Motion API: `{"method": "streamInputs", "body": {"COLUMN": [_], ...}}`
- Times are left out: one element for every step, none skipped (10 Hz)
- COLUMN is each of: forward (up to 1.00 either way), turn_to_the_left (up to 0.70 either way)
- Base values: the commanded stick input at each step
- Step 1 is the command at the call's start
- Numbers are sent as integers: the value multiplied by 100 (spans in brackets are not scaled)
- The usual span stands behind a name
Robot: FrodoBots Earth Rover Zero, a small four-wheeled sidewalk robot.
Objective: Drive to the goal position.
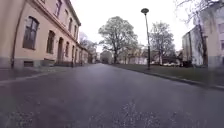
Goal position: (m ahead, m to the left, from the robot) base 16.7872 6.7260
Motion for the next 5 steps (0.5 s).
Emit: {"method": "streamInputs", "body": {"forward": [85,85,85,85,85], "turn_to_the_left": [0,0,0,0,0]}}
